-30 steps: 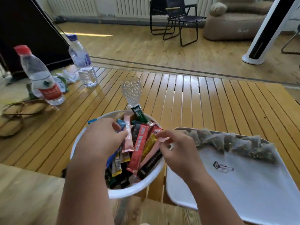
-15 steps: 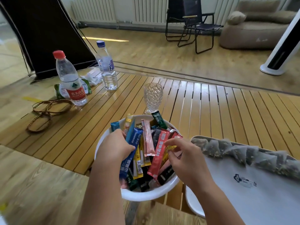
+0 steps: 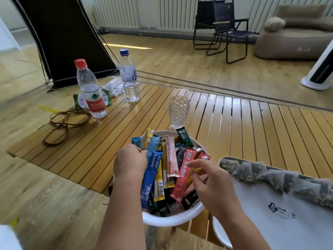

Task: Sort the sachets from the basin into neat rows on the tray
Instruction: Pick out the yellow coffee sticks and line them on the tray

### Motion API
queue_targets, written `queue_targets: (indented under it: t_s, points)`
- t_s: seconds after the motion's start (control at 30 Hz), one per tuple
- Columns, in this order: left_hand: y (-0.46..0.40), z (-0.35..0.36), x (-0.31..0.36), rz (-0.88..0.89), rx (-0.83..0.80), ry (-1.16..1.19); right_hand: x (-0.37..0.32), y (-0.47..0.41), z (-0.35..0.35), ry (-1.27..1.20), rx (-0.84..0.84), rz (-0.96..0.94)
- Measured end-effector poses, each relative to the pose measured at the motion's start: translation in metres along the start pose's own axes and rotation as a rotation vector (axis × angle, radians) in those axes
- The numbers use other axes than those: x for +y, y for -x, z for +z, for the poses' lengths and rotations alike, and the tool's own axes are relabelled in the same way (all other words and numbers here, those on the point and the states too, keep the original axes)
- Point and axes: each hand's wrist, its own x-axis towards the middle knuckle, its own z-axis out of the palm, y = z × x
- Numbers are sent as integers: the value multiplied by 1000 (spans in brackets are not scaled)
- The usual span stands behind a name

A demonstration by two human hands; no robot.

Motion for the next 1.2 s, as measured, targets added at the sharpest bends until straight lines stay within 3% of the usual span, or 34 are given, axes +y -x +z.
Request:
queue_targets:
  t_s: [0.17, 0.33, 0.43, 0.53, 0.6, 0.83, 1.2]
  points:
    - [1, -1, 1, 33, 49, 141, -5, 0, -1, -1, 6, 0]
    - [8, -11, 9, 171, 233, 310, -6, -1, 0, -128, 24, 45]
    - [19, -30, 22, 291, 256, 387, -11, -4, -4, -563, 20, 267]
    - [36, -47, 39, 296, -94, 527, -16, -12, -12, -1308, -48, 569]
    - [47, -49, 46, 280, -272, 495, -17, -14, -17, -1538, -52, 622]
    - [38, -20, 22, 151, -400, -237, -14, -12, -10, -1577, -72, 790]
    - [37, 11, 33, 80, -199, -249, -21, -7, -9, -1615, -129, 790]
